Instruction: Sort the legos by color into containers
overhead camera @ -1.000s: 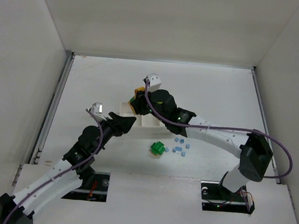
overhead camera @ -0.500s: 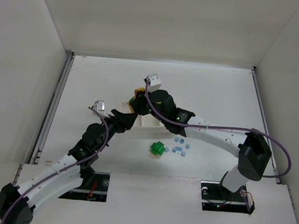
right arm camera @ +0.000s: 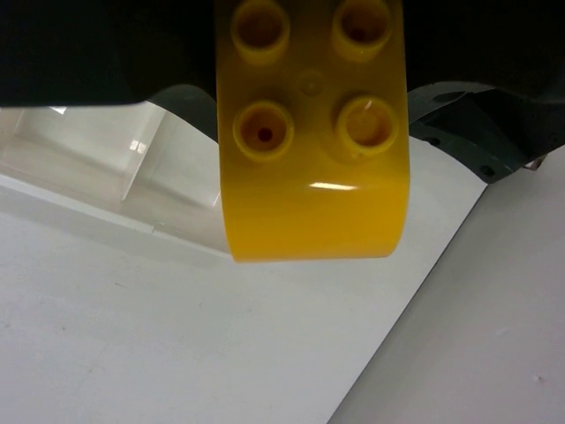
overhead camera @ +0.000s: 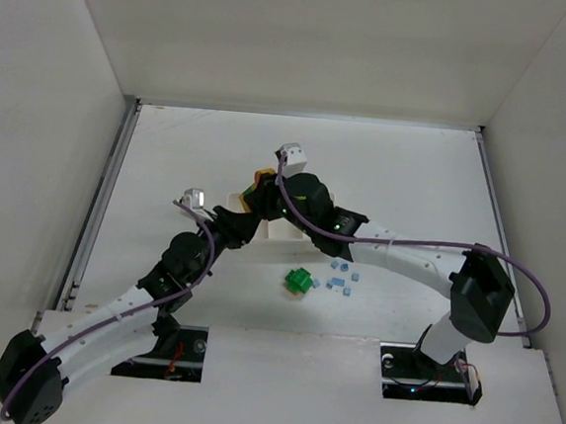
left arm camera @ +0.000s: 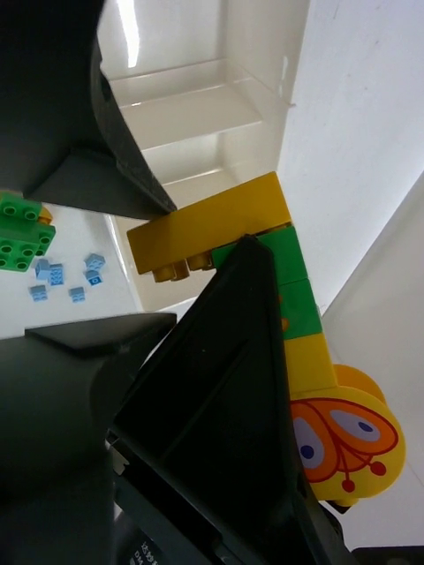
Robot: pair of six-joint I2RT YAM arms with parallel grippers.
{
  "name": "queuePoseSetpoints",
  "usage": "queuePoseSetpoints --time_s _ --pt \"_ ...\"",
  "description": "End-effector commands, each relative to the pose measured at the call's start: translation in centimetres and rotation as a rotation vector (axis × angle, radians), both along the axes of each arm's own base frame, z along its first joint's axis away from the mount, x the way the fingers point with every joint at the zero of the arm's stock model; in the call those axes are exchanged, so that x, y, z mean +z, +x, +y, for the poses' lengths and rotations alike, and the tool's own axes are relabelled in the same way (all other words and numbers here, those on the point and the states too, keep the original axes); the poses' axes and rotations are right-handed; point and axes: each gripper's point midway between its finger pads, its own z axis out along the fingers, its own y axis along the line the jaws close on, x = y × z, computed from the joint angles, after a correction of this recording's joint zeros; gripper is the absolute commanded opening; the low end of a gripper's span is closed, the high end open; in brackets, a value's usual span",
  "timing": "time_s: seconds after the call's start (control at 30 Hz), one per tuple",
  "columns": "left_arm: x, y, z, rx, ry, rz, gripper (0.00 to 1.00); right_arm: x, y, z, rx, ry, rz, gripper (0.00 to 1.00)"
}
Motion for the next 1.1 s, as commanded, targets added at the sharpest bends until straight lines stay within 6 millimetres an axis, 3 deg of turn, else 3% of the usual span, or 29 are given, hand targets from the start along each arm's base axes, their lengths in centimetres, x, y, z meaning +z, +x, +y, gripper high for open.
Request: queuePoseSetpoints --time_s 0.0,0.13,0.3,0.57,0.8,1.07 --pt "2.5 0.2 0.0 0.014 -0.045 -0.082 0.38 3.6 -0.6 0.3 0.019 0.115 -0.039 0.29" --pt "2.2 0.2 0.3 0.033 -0.029 -0.081 0.24 3.8 -0.8 -0.1 0.019 0.121 -0.043 0.29" --pt "0.3 0.4 0.2 0.035 0.018 -0.037 0.17 4.9 -1.3 -1.2 0.020 0.139 -0.059 0.29" --pt "-0.7 1.3 0.3 0.060 0.059 -0.002 0.16 5.5 -0.6 -5.3 -0.033 0.146 -0.081 0.30" --pt "-0.2 1.7 -2.8 -0.018 0.087 0.002 0.17 3.7 0.2 -8.2 -0.086 0.109 -0.080 0.30" --pt "-1.1 3.5 -5.2 -0.037 0.154 0.026 0.20 2.9 0.0 -9.9 -0.106 0.115 -0.085 0.30"
